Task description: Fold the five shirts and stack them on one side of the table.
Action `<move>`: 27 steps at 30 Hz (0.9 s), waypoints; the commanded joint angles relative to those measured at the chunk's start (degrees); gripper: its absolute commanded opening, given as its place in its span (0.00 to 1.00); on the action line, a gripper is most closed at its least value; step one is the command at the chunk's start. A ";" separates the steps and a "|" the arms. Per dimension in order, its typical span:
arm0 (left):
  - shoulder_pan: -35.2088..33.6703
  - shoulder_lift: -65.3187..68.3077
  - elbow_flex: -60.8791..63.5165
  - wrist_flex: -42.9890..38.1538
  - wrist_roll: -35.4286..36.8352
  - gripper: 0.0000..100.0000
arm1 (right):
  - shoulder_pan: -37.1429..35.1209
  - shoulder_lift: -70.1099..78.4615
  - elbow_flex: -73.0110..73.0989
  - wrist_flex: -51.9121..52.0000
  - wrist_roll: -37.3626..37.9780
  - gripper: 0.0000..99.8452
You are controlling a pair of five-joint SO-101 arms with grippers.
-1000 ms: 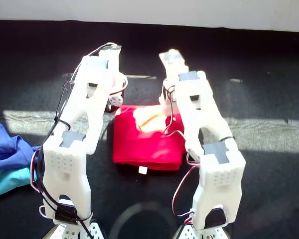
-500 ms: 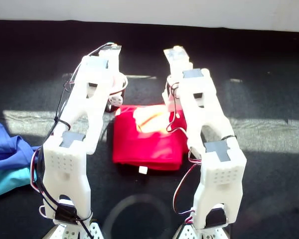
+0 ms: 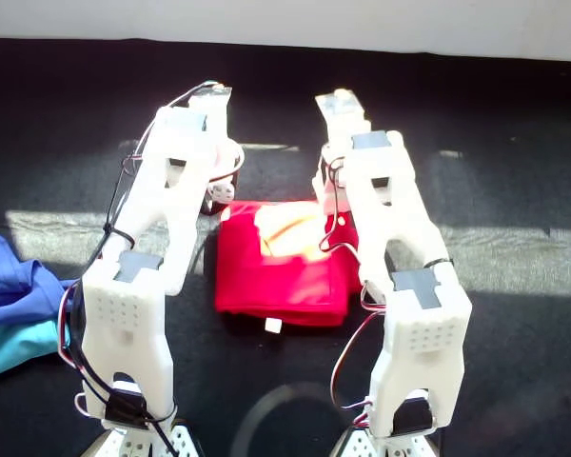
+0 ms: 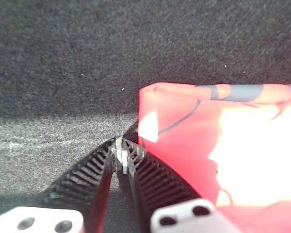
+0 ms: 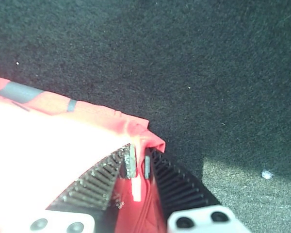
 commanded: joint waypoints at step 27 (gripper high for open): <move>-1.36 -3.91 -2.24 4.48 0.26 0.01 | 1.10 -6.02 -16.31 8.66 6.86 0.21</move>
